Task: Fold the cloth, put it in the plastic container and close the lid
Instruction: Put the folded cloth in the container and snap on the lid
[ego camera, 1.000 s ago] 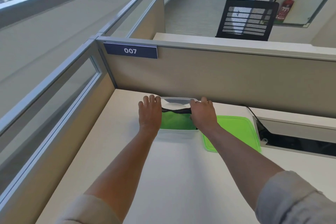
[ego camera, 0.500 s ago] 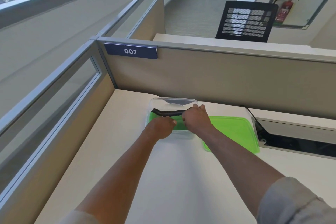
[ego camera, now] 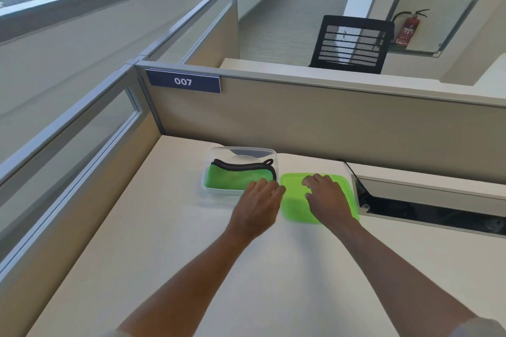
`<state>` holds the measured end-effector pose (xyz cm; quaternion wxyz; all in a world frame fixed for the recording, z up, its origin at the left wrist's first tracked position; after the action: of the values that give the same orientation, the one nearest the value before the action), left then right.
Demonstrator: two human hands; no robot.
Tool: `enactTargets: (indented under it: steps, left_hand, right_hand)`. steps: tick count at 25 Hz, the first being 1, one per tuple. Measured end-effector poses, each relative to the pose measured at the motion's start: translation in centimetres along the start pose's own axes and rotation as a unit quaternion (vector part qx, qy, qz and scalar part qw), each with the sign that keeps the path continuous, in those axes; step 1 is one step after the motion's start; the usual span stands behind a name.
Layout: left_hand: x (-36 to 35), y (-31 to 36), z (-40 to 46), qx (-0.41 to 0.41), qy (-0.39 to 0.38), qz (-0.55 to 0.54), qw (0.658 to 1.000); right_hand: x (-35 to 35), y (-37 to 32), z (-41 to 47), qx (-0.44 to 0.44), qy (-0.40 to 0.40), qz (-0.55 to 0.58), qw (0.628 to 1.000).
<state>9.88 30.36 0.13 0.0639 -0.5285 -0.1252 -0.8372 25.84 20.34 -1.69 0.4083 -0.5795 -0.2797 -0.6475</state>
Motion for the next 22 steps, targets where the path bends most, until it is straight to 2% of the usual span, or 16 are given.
enactTargets:
  steps: [3,8,13,16,22]
  left_hand:
    - [-3.3,3.9,-1.0,-0.018,-0.061,-0.021,0.998]
    - [-6.7,6.1,-1.4,0.037,-0.151,0.017,0.988]
    - [-6.8,6.6,-1.3,0.039,-0.155,0.046,0.986]
    - [-6.5,6.7,-1.6,0.023,-0.128,0.059,0.99]
    - [-3.8,7.4,-1.7,0.013,-0.056,0.05,0.997]
  right_hand:
    - [-0.2,2.7,-2.4,-0.025,-0.041,-0.016,0.999]
    - [-0.4,7.3,-6.7,-0.06,-0.116,-0.027,0.991]
    - [-1.0,9.2,-8.7,-0.079,-0.171,-0.022,0.982]
    - [-0.2,9.6,-9.3,-0.085,-0.16,-0.017,0.983]
    - [1.9,10.0,-10.0,-0.114,-0.051,0.018,0.992]
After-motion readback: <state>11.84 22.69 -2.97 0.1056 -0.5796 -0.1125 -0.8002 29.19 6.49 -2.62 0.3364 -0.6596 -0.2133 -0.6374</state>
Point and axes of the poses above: each hand's wrist, its own z-axis towards the middle knuckle, its own x-axis out of the back of the hand, y = z × x, the point moved 3 cm from there along z, towards the middle knuckle, and after that the axes turned 1 degree about z, right-handed, at the moved point
